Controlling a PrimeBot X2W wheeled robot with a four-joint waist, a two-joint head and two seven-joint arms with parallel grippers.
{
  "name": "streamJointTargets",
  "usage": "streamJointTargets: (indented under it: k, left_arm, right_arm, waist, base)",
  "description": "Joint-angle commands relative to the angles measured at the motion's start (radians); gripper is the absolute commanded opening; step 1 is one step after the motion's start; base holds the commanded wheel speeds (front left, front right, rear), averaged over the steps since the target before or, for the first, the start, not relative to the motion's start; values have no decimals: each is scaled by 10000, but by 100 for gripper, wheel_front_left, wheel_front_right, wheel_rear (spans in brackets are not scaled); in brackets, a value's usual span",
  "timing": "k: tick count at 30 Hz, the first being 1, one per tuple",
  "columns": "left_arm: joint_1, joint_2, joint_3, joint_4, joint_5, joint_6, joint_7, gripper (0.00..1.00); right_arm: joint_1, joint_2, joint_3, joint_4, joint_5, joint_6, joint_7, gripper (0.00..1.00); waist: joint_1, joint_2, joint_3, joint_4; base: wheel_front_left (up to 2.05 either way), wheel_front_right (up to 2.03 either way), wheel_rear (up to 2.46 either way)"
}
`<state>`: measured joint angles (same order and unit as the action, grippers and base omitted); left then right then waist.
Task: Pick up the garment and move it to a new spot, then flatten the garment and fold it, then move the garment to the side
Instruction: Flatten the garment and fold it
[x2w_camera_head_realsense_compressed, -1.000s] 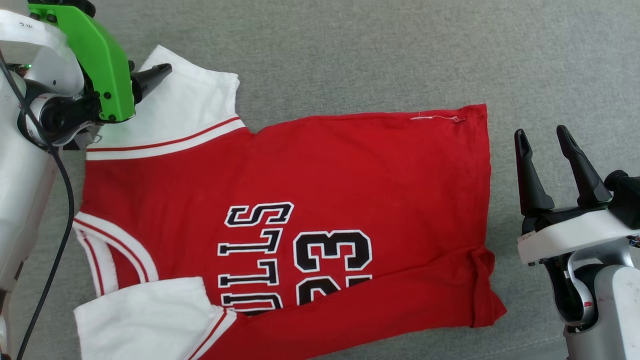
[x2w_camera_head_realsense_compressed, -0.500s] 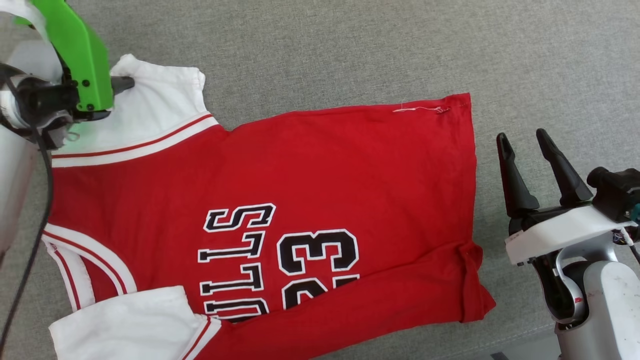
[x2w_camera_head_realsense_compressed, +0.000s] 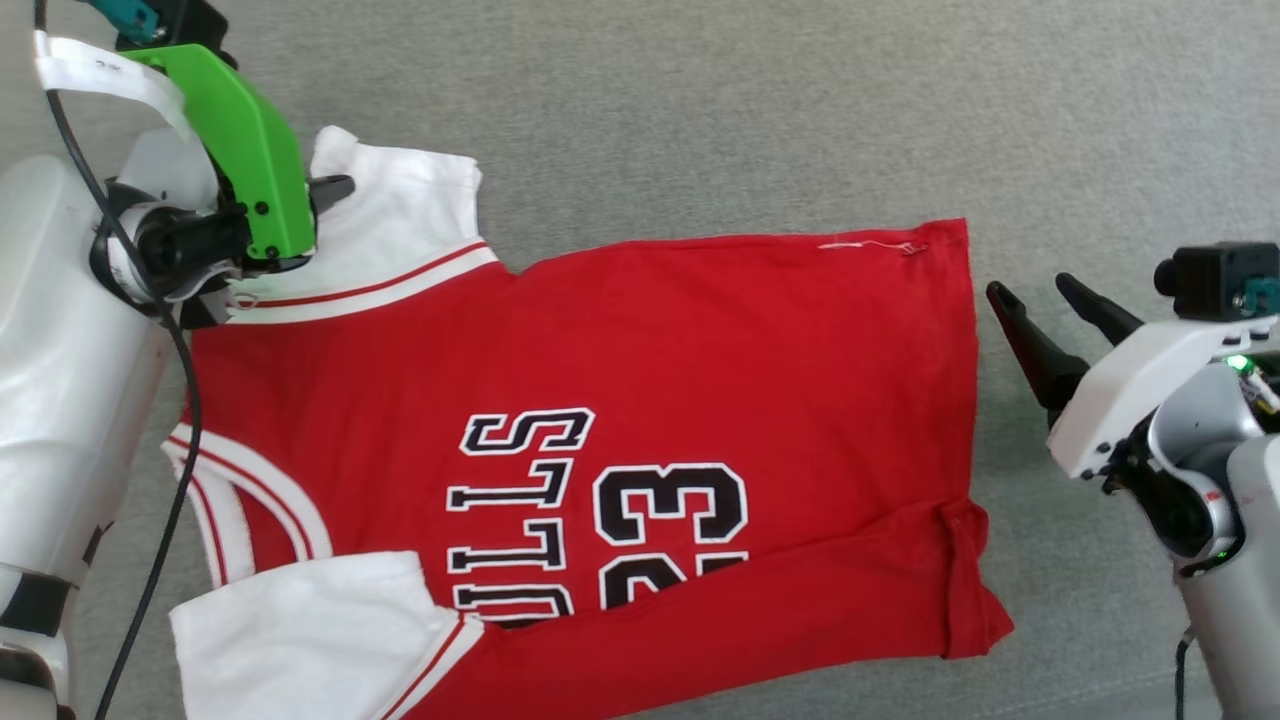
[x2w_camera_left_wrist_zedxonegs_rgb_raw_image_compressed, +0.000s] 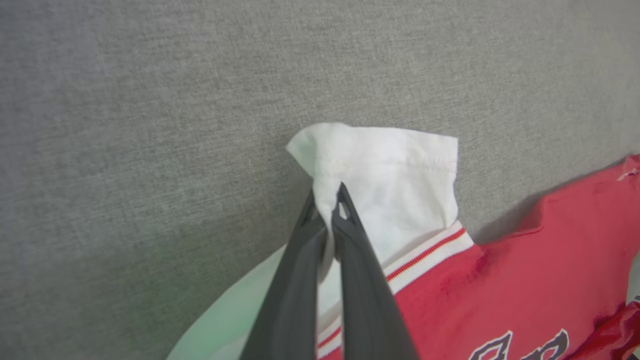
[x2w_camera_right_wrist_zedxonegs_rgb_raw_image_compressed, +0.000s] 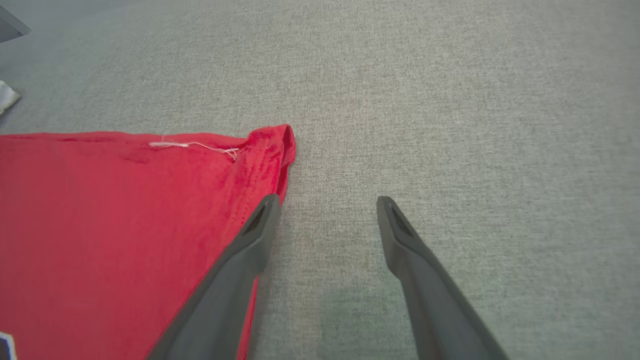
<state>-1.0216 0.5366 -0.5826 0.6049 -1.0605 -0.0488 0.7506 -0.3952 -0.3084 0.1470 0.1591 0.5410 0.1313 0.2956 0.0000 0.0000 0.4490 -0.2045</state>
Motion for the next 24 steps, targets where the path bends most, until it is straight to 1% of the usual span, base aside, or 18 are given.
streamJointTargets:
  k: [1, 4, 8, 11, 16, 19, 20, 21, 22, 23, 24]
  left_arm:
    - [169, -75, -11, -69, -126, -120, -106, 0]
    - [230, -187, -115, -351, -40, -335, -406, 0]
    - [275, -321, -219, -695, 18, -501, -704, 0]
    - [300, -403, -273, -876, 21, -566, -840, 0]
    - [311, -461, -346, -1137, 61, -668, -1158, 0]
    - [359, -486, -378, -1184, 30, -717, -1342, 0]
    - [379, -469, -390, -1193, 30, -728, -1389, 0]
    - [407, -447, -410, -1196, 27, -739, -1429, 0]
    - [424, -431, -421, -1195, 26, -747, -1467, 0]
    - [441, -416, -433, -1187, 24, -755, -1514, 0]
    - [456, -404, -446, -1176, 21, -760, -1543, 0]
  right_arm:
    - [-307, -155, 75, 161, 154, -6, 406, 100]
    - [-766, -506, 263, 496, 569, -6, 1428, 100]
    - [-1452, -912, 540, 812, 865, -6, 2287, 100]
    - [-1840, -1083, 763, 1063, 1048, -6, 2753, 100]
    - [-2194, -1199, 1067, 2049, 1265, -6, 3802, 100]
    - [-1959, -1205, 1345, 2611, 1440, -6, 4810, 100]
    - [-1883, -1222, 1447, 2671, 1461, -6, 5069, 89]
    - [-1797, -1220, 1504, 2695, 1522, -6, 5283, 39]
    - [-1731, -1218, 1529, 2698, 1551, -6, 5428, 3]
    - [-1676, -1230, 1535, 2673, 1551, -6, 5551, 0]
    - [-1649, -1238, 1518, 2640, 1548, -6, 5605, 0]
  waist:
    - [0, 0, -349, 494]
    - [0, 0, -385, 897]
    - [0, 0, -265, 1355]
    - [0, 0, -165, 1623]
    - [0, 0, 39, 1947]
    - [0, 0, 106, 2094]
    - [0, 0, 118, 2117]
    - [0, 0, 128, 2141]
    - [0, 0, 130, 2155]
    - [0, 0, 125, 2170]
    - [0, 0, 117, 2179]
  base:
    - [0, 0, 0]
    - [0, 0, 0]
    - [0, 0, 0]
    - [0, 0, 0]
    - [0, 0, 0]
    - [0, 0, 0]
    - [0, 0, 0]
    - [0, 0, 0]
    - [0, 0, 0]
    - [0, 0, 0]
    - [0, 0, 0]
